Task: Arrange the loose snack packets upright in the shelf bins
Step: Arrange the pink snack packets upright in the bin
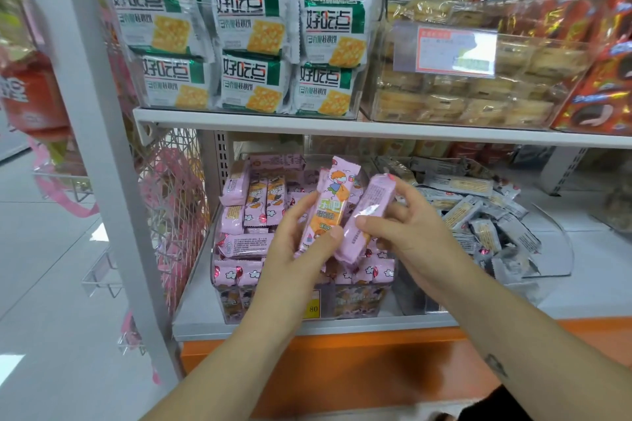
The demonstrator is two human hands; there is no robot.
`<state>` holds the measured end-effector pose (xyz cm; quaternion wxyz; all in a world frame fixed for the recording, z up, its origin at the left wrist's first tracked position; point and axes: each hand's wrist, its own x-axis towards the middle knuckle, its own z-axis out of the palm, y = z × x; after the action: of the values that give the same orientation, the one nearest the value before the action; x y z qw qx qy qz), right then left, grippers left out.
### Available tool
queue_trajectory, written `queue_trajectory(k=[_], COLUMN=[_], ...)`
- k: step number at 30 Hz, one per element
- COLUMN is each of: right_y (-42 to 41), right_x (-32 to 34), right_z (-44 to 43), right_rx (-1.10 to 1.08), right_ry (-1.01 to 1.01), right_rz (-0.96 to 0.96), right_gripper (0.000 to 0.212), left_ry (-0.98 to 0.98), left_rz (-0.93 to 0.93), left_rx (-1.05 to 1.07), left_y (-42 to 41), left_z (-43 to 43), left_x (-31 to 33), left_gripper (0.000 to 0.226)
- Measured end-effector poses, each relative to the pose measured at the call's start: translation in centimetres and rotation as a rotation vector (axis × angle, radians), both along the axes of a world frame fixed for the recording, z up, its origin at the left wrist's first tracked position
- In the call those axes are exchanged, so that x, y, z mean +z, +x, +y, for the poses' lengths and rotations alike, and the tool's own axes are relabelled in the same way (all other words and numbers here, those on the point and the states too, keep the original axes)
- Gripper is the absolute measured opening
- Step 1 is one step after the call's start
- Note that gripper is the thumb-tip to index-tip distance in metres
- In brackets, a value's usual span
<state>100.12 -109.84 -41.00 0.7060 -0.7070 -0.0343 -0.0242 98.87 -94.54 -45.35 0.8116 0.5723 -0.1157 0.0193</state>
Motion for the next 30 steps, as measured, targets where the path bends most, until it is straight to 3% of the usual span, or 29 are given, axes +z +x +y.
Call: queue_trajectory(k=[5, 8, 14, 19, 24, 30], right_y=[-0.1, -0.3, -0.4, -0.2, -0.2, -0.9], right_x=[1.6, 2.8, 3.4, 3.0, 2.6, 2.7], right_z=[-1.2, -1.6, -1.9, -1.8, -2.4, -2.1], right_rx=[-0.067, 0.058, 0.222, 0.239, 0.4, 0.384], right_ry=[-0.015, -0.068, -0.162, -0.082, -0.022, -0.075], right_rz=[-0.118, -0.103, 0.03, 0.097, 0.146, 0.102], right_gripper=[0.044, 0.037, 0.049, 0.061, 0.065, 0.056], left_ry=[0.188, 0.265, 0.382, 0.474, 0.485, 0.446], left_rz=[-0.116, -0.149, -0.214, -0.226, -0.243, -0.172], left_rx=[0.132, 0.132, 0.057, 0.03, -0.077, -0.243], left_y=[-0.2, -0.5, -0.9, -0.6, -1.2, -1.7], left_z=[1.0, 1.1, 0.6, 0.3, 0.3, 0.4], left_x=[0.6, 0.8, 0.7, -0.1, 0.2, 0.4], left_gripper=[0.046, 0.047, 0.052, 0.058, 0.053, 0.063])
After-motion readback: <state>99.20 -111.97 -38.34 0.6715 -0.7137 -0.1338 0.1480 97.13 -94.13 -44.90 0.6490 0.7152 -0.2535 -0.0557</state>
